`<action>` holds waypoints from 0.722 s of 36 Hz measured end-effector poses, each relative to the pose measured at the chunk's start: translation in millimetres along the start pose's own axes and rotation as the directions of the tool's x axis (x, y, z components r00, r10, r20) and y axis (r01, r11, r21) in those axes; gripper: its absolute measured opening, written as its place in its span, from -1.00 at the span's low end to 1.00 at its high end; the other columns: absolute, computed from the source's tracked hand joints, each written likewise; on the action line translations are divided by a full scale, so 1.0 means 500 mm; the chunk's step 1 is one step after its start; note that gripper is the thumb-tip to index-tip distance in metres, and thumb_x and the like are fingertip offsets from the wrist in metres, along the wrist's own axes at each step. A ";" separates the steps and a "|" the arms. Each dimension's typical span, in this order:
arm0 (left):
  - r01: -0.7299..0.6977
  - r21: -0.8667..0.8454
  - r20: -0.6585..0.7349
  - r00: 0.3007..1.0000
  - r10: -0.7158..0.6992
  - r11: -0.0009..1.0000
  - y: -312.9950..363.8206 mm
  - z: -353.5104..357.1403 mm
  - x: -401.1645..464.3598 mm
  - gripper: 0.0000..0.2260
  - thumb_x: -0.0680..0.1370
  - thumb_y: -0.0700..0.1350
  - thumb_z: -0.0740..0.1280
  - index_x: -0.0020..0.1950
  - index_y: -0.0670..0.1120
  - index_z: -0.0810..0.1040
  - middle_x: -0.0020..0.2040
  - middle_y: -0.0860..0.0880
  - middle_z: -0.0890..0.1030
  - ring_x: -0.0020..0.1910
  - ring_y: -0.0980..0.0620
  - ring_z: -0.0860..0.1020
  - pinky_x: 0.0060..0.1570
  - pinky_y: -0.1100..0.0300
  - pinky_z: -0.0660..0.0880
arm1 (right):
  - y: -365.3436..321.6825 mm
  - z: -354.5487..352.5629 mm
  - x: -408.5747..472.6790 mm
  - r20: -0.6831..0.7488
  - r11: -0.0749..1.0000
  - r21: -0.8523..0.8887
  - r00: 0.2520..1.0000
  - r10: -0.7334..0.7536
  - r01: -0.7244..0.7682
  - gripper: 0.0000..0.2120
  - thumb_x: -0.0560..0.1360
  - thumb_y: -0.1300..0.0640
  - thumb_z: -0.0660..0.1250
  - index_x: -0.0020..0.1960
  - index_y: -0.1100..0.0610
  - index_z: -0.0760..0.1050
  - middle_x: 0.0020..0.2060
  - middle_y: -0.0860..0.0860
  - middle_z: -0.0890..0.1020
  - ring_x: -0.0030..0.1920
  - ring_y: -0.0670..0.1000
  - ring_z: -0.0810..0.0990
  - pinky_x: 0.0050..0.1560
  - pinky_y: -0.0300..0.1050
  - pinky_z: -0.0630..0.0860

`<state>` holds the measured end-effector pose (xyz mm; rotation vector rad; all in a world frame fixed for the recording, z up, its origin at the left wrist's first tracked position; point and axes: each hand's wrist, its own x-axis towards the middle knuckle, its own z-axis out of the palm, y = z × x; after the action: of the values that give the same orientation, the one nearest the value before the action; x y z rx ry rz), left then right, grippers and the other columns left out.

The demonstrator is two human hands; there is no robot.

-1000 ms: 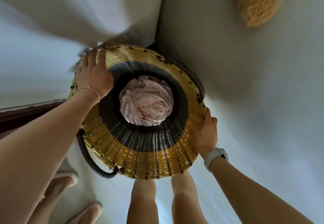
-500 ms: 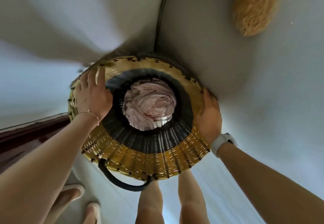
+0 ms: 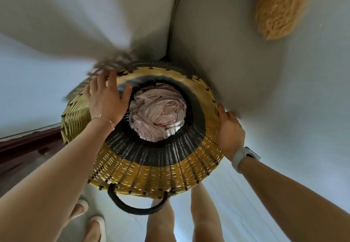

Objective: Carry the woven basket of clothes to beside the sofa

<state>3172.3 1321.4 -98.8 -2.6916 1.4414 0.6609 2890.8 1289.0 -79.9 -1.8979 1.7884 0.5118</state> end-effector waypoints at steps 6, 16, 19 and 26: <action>0.281 -0.025 -0.022 0.959 -0.282 0.959 -0.053 -0.010 -0.055 -0.48 0.52 0.07 0.18 0.40 -0.17 0.24 0.42 -0.25 0.30 0.39 -0.26 0.25 0.32 -0.21 0.19 | -0.059 -0.017 0.058 -0.115 0.976 -0.008 0.970 -0.216 0.217 -0.49 0.44 0.33 0.20 0.38 0.11 0.28 0.24 0.19 0.49 0.20 0.24 0.46 0.02 0.11 0.52; -0.017 -0.318 -0.308 0.948 -0.086 0.948 -0.023 -0.058 -0.063 -0.43 0.52 0.04 0.25 0.42 -0.24 0.22 0.38 -0.27 0.38 0.38 -0.24 0.32 0.35 -0.12 0.21 | -0.126 -0.029 0.109 -0.064 0.975 -0.098 0.977 -0.206 0.199 -0.56 0.52 0.26 0.12 0.38 0.06 0.24 0.22 0.18 0.47 0.14 0.26 0.50 0.04 0.10 0.50; -0.169 -0.339 -0.392 0.920 0.024 0.925 -0.011 -0.072 -0.043 -0.55 0.55 0.03 0.20 0.30 -0.26 0.40 0.20 -0.32 0.52 0.19 -0.28 0.47 0.18 -0.13 0.39 | -0.124 -0.039 0.123 -0.044 0.960 -0.158 0.969 -0.243 0.233 -0.60 0.51 0.28 0.11 0.33 0.10 0.30 0.18 0.20 0.48 0.14 0.27 0.50 0.06 0.10 0.49; -0.167 -0.378 -0.435 0.900 -0.015 0.911 -0.024 -0.091 -0.042 -0.67 0.57 -0.03 0.17 0.10 -0.25 0.55 0.00 -0.33 0.56 -0.06 -0.31 0.55 -0.03 -0.11 0.50 | -0.159 -0.075 0.153 -0.044 0.919 -0.200 0.934 -0.354 0.339 -0.62 0.50 0.28 0.10 0.31 0.14 0.33 0.15 0.22 0.49 0.11 0.28 0.51 0.00 0.10 0.50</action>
<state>3188.0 1335.2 -51.5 -3.2865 1.6692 0.4177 2973.9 1207.3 -86.1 -2.3348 1.4407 0.4956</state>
